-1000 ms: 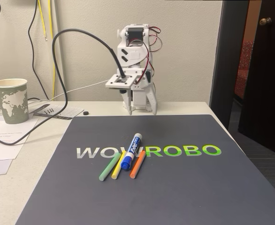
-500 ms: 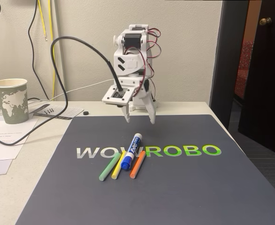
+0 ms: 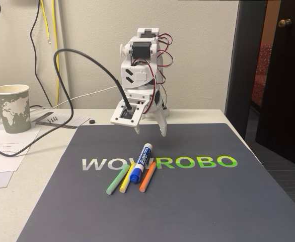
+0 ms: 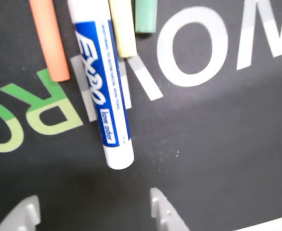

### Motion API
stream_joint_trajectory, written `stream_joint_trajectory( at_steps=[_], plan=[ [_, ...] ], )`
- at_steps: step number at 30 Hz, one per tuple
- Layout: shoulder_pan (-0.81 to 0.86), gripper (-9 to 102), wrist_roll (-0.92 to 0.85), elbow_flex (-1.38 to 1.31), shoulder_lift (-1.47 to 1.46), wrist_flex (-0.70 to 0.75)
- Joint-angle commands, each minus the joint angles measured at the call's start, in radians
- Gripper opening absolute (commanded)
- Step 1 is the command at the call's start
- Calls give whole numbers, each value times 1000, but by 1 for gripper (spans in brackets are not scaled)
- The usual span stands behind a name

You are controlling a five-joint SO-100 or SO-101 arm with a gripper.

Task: Pick up the blue marker.

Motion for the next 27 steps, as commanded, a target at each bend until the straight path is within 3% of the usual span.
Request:
stream_joint_trajectory(
  at_steps=[1,27],
  plan=[
    [0,30,-11,-21,0,32],
    [-3,30,-5,-98,-23,92]
  ],
)
